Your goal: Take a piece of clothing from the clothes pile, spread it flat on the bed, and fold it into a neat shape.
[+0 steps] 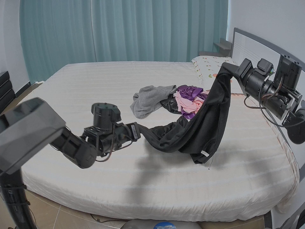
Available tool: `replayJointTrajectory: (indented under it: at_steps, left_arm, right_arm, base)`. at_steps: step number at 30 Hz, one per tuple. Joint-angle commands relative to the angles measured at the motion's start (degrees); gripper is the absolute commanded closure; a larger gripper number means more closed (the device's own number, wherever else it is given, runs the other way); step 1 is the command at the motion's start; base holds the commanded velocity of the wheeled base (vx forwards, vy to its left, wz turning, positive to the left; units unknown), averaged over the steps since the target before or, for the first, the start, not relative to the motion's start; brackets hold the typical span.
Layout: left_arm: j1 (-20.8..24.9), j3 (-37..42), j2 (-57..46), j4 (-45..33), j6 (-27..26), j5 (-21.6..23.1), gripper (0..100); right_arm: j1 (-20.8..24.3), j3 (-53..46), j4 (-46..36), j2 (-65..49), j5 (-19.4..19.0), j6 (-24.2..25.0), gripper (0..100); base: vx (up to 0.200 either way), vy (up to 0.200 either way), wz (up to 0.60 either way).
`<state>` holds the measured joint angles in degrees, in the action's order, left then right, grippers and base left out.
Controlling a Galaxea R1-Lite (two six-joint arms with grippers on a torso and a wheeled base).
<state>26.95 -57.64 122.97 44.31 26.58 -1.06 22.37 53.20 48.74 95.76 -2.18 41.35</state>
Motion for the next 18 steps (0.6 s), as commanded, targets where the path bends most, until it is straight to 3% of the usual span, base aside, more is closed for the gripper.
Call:
replayJointTrajectory:
  at_steps: [1, 7, 13, 18]
  left_arm:
    - [-4.72, -4.59, -17.41, -10.74, 5.33, 0.09, 100]
    - [-4.98, -7.49, -19.87, -12.06, 5.59, -0.96, 100]
    - [-4.45, -4.59, -20.84, -12.14, 7.79, -1.22, 100]
    - [-2.52, -0.28, -18.03, -11.79, 12.98, -0.87, 100]
  right_arm:
    - [-5.49, 9.91, 2.15, 4.09, 2.8, -0.04, 100]
    - [-5.41, 13.77, 2.33, 1.8, 3.15, -0.66, 100]
    - [-3.39, 3.84, 2.33, 2.59, 2.27, -0.92, 100]
    - [0.04, -7.5, 2.41, 4.35, -0.37, -0.66, 100]
  base:
    - [0.0, 0.0, 0.0]
    - [0.0, 0.0, 0.0]
    - [0.0, 0.0, 0.0]
    - [0.0, 0.0, 0.0]
